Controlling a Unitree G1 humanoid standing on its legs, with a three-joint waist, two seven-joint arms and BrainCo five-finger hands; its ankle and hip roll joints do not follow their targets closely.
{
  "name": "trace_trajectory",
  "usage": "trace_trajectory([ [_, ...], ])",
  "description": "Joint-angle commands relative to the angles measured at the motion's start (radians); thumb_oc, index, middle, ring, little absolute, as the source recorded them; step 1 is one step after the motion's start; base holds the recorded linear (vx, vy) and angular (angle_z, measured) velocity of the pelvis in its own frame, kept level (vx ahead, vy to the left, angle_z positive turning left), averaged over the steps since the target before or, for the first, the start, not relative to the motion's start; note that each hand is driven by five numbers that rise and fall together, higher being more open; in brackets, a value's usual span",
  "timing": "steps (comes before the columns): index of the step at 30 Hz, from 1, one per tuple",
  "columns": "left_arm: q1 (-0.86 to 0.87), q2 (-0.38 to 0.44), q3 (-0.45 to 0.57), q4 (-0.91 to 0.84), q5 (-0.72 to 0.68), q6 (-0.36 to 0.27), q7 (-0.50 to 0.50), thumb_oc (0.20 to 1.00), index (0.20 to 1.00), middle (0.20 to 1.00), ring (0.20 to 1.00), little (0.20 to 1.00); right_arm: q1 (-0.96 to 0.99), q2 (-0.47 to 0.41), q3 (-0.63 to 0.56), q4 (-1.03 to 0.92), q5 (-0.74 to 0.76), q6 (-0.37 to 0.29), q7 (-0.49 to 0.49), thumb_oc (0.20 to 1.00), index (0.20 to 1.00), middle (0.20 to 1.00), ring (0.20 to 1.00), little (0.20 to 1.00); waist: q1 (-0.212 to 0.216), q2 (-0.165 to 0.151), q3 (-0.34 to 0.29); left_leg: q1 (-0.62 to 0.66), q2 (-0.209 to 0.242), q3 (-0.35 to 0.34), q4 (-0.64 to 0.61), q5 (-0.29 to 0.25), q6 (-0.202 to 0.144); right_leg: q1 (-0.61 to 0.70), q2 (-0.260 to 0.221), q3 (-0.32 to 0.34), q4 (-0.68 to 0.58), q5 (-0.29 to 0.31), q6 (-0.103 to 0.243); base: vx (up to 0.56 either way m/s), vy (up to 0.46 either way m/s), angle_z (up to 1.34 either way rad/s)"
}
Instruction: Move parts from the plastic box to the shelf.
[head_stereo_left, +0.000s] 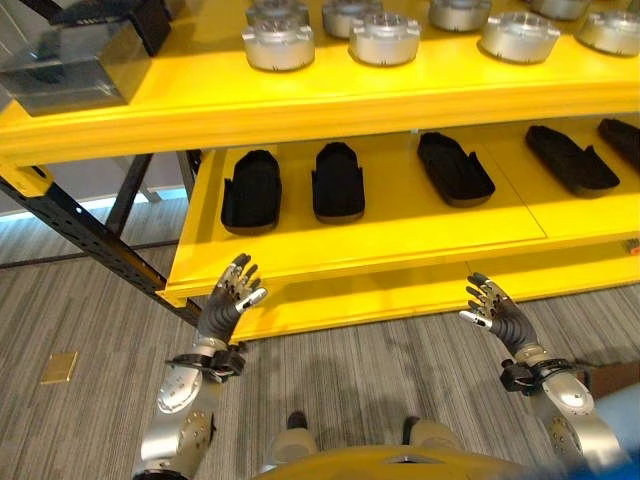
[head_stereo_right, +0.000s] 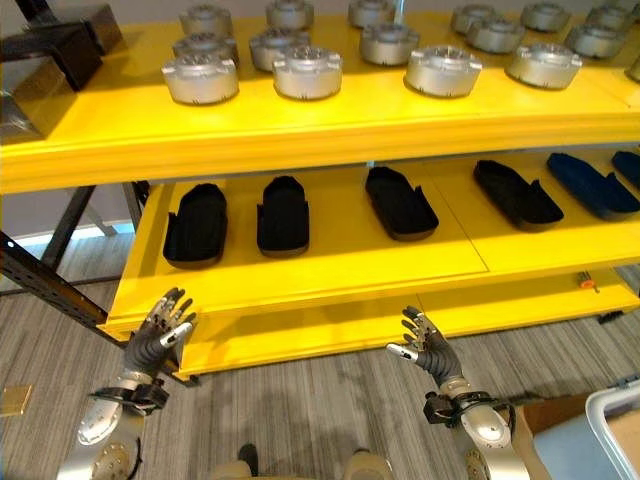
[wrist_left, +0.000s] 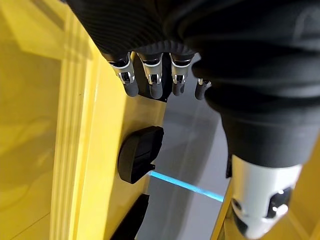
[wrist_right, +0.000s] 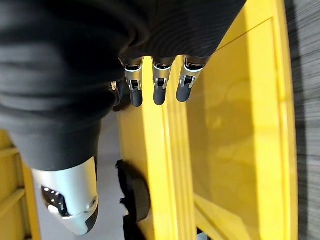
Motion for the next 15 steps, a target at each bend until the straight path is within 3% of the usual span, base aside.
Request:
trace_trajectory([
  [1,-0.017,0.046,0.012,-0.023,0.036,-0.07,0.006,1.0,1.0,1.0,1.0,1.0,-0.027,0.009,0.018,-0.036,0.019,-0.063,-0.004,1.0,1.0,1.0,1.0,1.0,0.019,-0.036,-0.032,-0.033,-0.005,-0.012,-0.026,0.027,0.028,0.006,-0.022,-0.001,-0.095,0.085,0.045,-0.01,0.011,0.15],
  [15,-0.017,0.027,-0.026,0.064,0.063,-0.091,0.035,1.0,1.0,1.0,1.0,1.0,-0.079,0.02,0.095,-0.001,0.051,-0.071,-0.027,1.0,1.0,1.0,1.0,1.0,0.029,-0.049,-0.093,0.007,-0.009,0.002,-0.044,0.019,0.031,0.043,-0.033,0.012,-0.124,0.096,0.055,0.0,0.003,0.01],
])
